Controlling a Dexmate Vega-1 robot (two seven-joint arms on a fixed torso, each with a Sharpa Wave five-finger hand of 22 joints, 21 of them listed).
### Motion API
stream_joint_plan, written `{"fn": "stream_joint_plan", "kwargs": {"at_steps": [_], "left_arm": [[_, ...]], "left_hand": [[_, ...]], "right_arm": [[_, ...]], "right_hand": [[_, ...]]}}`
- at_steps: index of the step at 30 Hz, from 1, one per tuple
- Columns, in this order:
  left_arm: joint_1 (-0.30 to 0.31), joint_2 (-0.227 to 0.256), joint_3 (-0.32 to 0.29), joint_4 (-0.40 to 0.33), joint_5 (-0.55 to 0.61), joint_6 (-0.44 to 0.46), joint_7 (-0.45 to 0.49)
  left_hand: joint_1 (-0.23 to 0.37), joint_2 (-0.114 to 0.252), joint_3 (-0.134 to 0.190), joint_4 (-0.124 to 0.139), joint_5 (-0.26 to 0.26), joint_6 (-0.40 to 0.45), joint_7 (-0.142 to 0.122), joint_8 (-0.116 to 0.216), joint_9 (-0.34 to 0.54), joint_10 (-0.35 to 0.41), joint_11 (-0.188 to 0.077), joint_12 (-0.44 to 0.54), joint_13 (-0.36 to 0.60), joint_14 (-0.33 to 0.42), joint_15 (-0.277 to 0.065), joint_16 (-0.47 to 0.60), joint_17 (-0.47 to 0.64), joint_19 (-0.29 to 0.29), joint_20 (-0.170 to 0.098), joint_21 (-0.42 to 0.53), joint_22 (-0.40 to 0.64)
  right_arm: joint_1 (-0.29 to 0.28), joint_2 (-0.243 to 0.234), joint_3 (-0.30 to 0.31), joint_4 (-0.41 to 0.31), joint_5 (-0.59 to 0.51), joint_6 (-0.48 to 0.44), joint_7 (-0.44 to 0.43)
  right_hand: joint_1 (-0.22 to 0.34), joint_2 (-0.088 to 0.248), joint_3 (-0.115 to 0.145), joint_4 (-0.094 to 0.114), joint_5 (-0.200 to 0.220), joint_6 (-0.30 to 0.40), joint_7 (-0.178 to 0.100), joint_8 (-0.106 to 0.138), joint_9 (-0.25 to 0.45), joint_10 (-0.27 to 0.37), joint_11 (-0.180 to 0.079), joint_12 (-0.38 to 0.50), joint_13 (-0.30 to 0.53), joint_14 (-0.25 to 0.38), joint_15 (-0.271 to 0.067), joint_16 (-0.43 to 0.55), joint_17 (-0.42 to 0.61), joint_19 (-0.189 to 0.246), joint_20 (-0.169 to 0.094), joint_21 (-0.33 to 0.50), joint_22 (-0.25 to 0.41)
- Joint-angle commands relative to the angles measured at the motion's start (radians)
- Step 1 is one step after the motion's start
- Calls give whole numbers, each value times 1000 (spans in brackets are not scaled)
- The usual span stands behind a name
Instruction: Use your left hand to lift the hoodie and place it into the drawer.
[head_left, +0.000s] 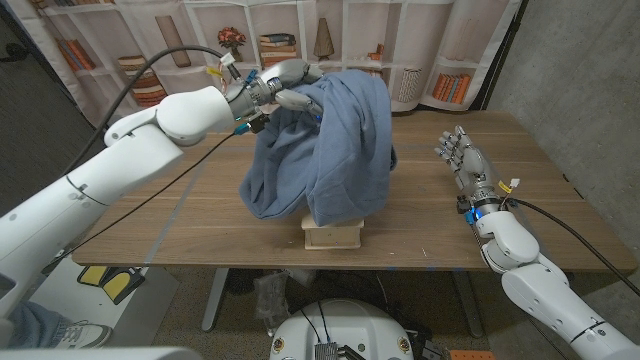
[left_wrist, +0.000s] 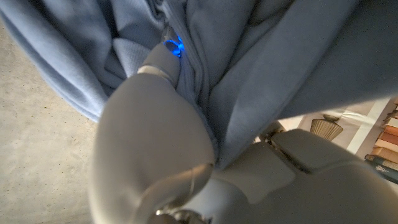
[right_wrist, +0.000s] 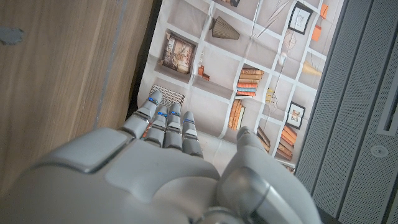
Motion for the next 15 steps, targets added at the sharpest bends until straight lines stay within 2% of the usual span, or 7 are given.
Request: {"fn": "stream_joint_plan", "kwargs": {"at_steps": [1,15], "left_arm": [[-79,-54,89,41,32,33,-53],[-97,-75,124,61,45,35,-79]], "left_hand": [[88,176,90,81,3,9,-5,-2,1,6,-6,-3,4,39,-93,-4,5,-8,-42,-1,2],[82,175,95,81,3,10,-6,-5,2,6,-10,-8,5,39,-89,-9,7,-13,-40,-1,2]], "right_arm": [[-22,0,17,-2,3,19,8],[-62,0,50,-13,9,36,11]], "right_hand": [[-1,4,3,-4,3,7,4,2,1,8,4,-2,4,13,0,-1,3,10,-4,-4,3],[-1,5,3,-4,3,8,4,2,1,9,4,-2,4,12,1,-2,3,11,-4,-6,3]]}}
